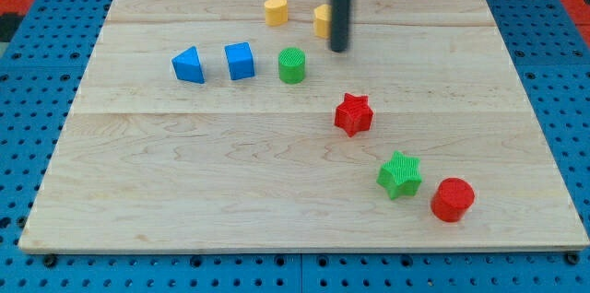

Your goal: Move the red star to the bottom right of the green circle

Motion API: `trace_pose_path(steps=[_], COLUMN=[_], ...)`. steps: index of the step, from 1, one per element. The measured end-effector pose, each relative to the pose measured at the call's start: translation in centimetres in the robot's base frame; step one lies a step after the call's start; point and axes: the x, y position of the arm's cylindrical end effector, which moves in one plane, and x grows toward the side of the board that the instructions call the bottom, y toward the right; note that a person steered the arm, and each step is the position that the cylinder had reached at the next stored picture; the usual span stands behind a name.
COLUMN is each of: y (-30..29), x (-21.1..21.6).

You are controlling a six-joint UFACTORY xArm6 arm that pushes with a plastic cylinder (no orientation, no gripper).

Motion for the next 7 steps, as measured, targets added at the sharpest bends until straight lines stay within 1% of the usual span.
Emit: trace_pose_path(steps=[1, 2, 3, 4, 5, 7], y=[7.1, 7.5, 2.2, -3.3, -4.9, -3.0], x=[7.2, 14.0, 15.8, 14.0, 10.0, 6.5])
